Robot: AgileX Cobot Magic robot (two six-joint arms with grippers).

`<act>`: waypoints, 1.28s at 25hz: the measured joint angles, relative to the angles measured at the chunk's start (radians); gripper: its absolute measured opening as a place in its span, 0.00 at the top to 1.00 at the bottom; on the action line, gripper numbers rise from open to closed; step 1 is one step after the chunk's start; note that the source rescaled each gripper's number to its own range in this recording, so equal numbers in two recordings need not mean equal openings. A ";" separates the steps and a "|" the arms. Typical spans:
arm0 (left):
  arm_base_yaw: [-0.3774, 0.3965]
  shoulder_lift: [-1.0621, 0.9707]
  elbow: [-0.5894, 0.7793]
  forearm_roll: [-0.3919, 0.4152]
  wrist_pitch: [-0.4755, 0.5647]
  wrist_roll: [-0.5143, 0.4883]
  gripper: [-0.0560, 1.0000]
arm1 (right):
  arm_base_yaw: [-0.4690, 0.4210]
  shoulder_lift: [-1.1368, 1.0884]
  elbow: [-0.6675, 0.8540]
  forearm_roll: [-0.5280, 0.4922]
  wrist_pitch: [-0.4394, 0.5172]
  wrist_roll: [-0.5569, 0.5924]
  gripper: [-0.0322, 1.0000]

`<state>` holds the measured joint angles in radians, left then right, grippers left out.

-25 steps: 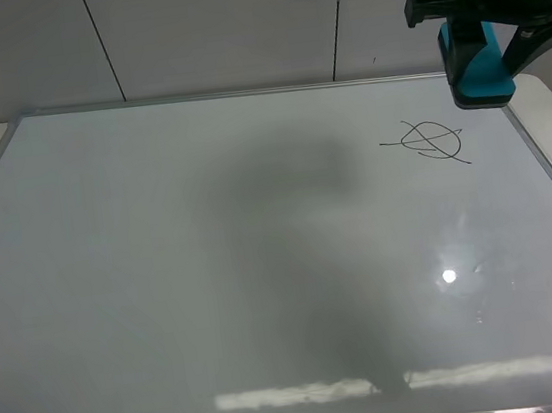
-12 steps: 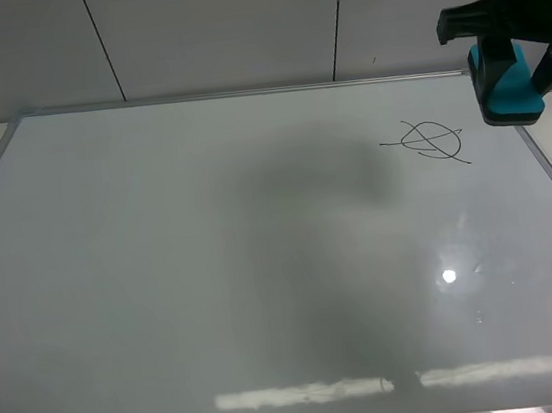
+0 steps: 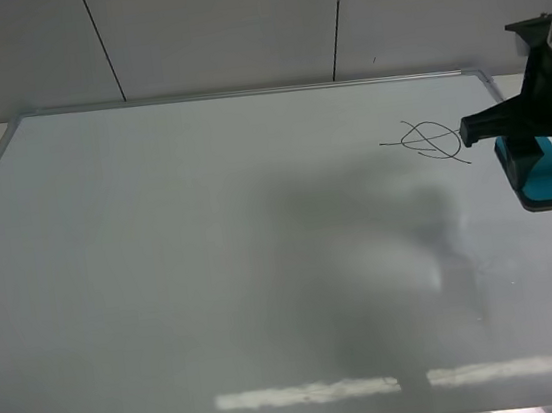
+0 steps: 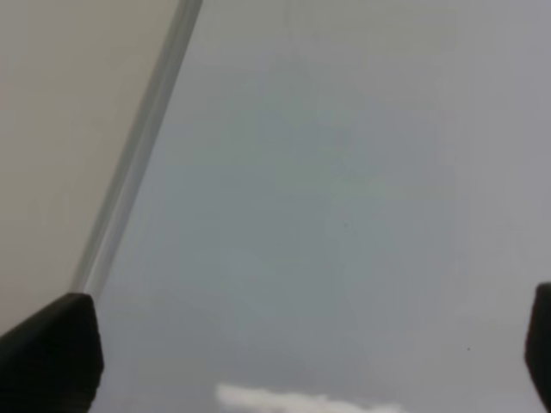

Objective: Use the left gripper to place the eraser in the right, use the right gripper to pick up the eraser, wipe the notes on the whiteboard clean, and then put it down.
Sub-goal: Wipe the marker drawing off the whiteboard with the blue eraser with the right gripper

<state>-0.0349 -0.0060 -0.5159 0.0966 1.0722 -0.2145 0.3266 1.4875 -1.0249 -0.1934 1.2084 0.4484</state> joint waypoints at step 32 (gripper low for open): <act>0.000 0.000 0.000 0.000 0.000 0.000 0.00 | -0.052 0.558 -0.325 0.032 -0.497 0.001 0.97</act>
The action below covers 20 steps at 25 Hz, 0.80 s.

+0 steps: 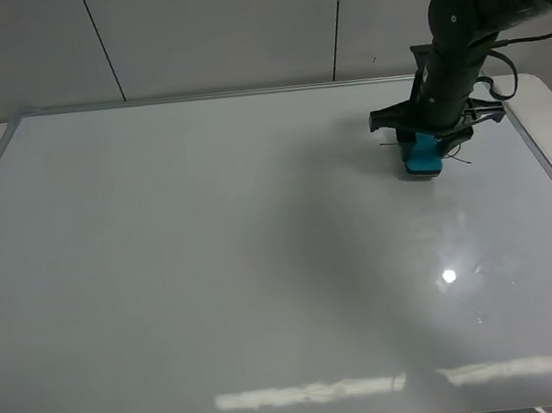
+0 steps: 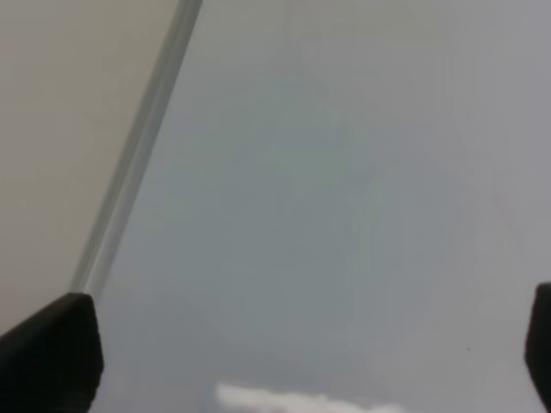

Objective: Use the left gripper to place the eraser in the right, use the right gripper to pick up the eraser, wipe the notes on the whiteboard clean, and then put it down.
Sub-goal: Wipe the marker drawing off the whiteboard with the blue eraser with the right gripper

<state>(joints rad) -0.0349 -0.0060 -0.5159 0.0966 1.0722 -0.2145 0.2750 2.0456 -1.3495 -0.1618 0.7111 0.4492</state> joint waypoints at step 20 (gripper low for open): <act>0.000 0.000 0.000 0.000 0.000 0.000 0.00 | 0.030 0.162 -0.238 0.090 0.091 -0.076 0.97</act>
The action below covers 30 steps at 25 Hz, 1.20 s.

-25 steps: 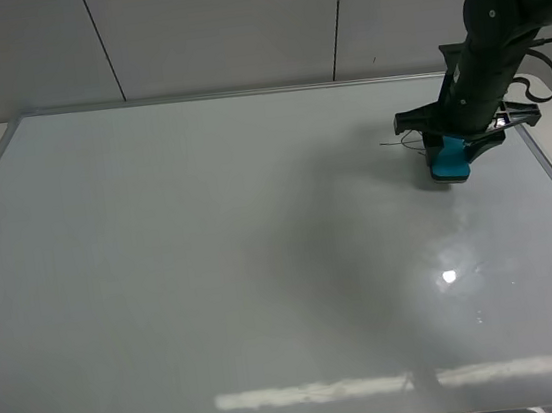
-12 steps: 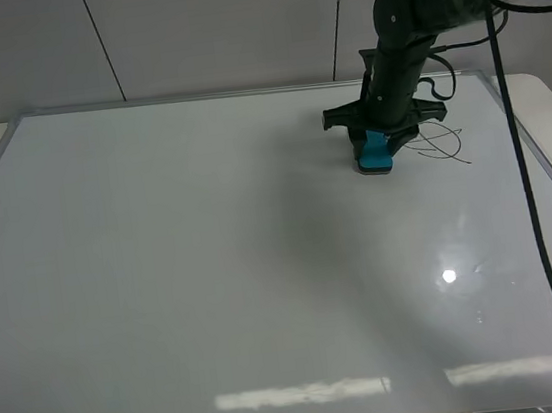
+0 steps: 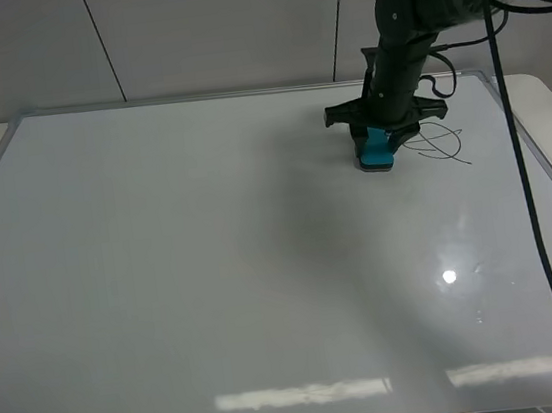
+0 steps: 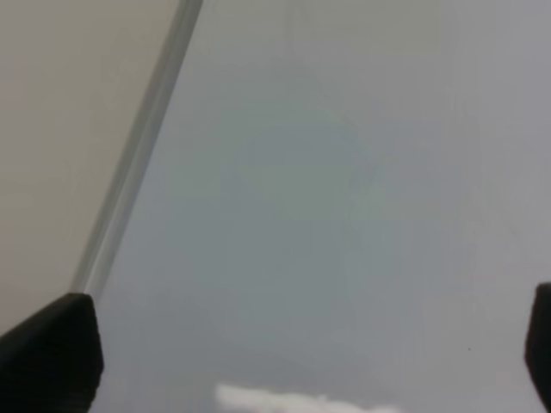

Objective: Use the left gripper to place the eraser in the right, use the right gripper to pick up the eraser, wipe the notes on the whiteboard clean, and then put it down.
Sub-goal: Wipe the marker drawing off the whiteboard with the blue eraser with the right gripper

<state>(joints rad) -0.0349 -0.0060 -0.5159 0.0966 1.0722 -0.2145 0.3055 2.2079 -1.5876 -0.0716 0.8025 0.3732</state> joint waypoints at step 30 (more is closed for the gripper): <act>0.000 0.000 0.000 0.000 0.000 0.000 0.00 | -0.025 0.001 -0.001 -0.054 -0.032 -0.105 0.97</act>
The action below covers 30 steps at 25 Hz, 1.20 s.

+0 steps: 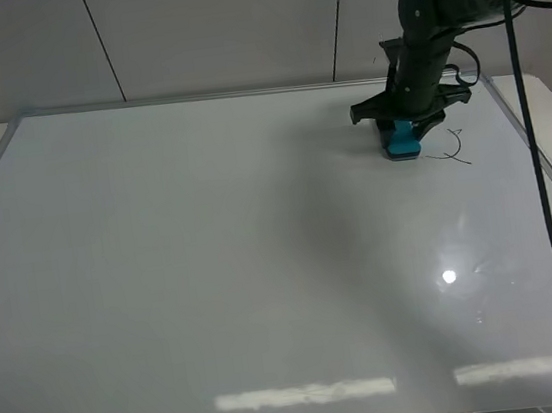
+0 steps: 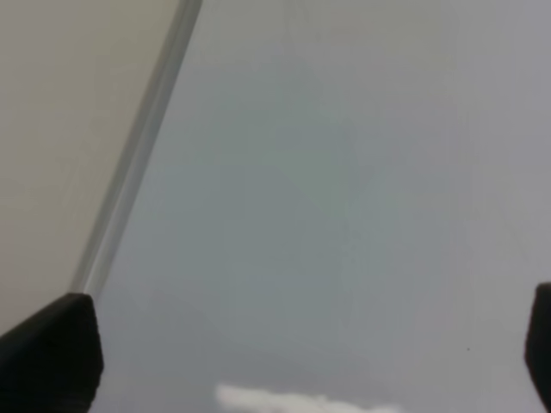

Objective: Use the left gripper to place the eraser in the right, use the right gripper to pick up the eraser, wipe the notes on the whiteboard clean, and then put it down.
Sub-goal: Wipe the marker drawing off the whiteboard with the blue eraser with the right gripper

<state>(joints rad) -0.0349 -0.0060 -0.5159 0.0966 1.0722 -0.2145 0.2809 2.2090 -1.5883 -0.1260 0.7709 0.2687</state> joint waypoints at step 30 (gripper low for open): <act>0.000 0.000 0.000 0.000 0.000 0.000 0.00 | -0.160 0.040 -0.011 0.033 -0.102 0.069 0.97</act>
<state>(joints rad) -0.0349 -0.0060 -0.5159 0.0966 1.0722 -0.2145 0.1211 2.2490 -1.5995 -0.0931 0.6692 0.3374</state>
